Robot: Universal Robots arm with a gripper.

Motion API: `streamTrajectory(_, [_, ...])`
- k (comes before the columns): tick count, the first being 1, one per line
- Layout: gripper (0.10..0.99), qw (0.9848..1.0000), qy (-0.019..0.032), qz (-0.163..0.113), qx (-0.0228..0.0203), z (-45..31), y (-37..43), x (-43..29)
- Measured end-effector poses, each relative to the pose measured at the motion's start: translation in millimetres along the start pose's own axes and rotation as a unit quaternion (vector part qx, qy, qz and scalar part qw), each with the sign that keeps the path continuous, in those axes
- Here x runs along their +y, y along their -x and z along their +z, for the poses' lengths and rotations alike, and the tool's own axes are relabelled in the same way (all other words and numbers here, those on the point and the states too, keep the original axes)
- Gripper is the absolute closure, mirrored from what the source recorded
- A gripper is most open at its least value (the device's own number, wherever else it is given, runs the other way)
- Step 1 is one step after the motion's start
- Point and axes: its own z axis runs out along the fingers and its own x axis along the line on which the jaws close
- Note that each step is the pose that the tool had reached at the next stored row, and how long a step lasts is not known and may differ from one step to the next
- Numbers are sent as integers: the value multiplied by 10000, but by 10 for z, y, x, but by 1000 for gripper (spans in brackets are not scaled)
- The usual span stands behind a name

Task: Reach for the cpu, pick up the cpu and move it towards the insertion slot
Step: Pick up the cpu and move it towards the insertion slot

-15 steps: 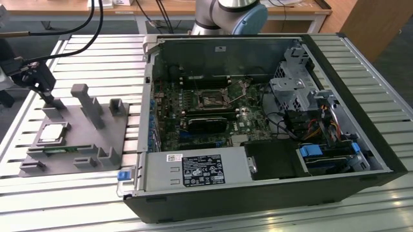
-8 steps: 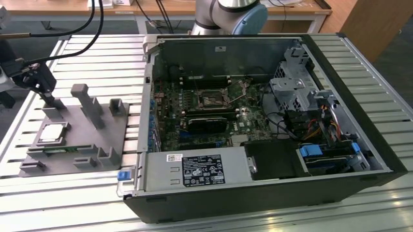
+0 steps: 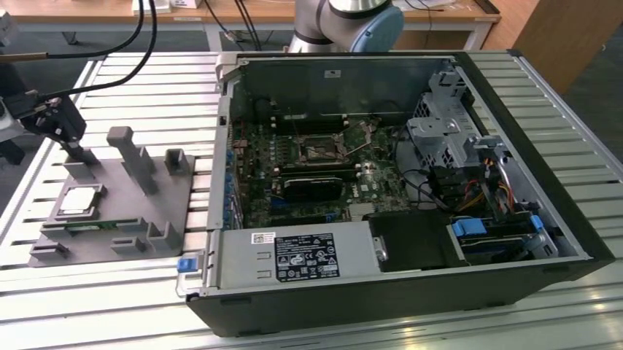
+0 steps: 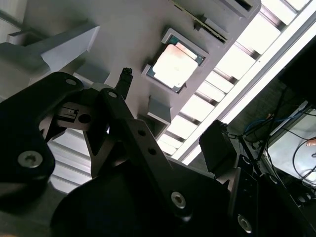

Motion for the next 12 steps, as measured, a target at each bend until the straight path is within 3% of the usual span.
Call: streamTrajectory(12, [263,10000,0,0,0,55,0,-2])
